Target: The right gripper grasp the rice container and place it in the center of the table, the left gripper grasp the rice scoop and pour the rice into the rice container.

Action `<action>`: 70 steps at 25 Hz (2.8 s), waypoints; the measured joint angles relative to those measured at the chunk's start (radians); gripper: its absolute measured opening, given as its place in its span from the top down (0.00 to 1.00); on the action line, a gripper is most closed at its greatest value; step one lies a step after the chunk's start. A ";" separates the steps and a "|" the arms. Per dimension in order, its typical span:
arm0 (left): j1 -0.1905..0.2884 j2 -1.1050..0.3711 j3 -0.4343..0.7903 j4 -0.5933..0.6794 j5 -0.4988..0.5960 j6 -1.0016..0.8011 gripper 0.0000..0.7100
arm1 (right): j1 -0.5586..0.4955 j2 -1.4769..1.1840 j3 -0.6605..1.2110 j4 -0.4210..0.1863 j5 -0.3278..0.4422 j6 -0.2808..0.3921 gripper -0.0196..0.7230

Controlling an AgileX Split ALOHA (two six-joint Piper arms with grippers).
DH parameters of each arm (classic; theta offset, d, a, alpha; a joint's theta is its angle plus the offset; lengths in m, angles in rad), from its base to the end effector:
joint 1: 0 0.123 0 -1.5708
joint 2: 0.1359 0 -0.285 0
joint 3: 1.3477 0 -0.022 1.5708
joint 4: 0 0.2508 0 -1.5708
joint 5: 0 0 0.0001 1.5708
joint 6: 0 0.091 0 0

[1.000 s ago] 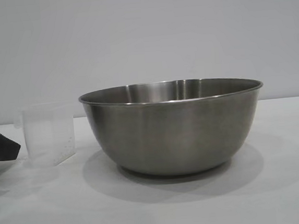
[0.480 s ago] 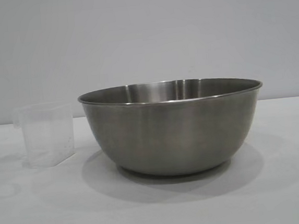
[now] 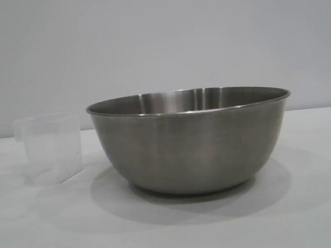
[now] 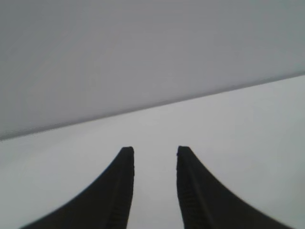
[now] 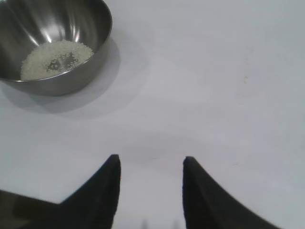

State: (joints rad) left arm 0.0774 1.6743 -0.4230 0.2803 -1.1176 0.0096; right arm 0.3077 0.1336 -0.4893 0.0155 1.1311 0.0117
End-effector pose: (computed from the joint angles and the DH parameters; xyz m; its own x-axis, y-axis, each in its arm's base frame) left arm 0.2759 -0.0013 0.1726 -0.0383 0.1278 -0.9911 0.1794 0.9766 0.1189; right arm 0.0117 0.0051 0.2684 -0.6109 -0.1750 -0.7721 -0.3020 0.9530 0.0230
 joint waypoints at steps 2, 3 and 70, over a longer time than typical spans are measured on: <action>0.000 -0.065 -0.006 0.002 0.061 0.019 0.69 | 0.000 0.000 0.000 0.000 0.000 0.000 0.57; 0.000 -0.094 -0.008 0.007 0.080 0.024 0.69 | 0.000 0.000 0.000 0.000 0.000 0.000 0.57; 0.000 -1.571 -0.068 -0.366 2.233 0.136 0.69 | 0.000 0.000 0.000 0.037 0.000 0.002 0.57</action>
State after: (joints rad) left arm 0.0774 0.1034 -0.4910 -0.0858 1.1158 0.1452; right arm 0.3077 0.1336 -0.4893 0.0525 1.1311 0.0141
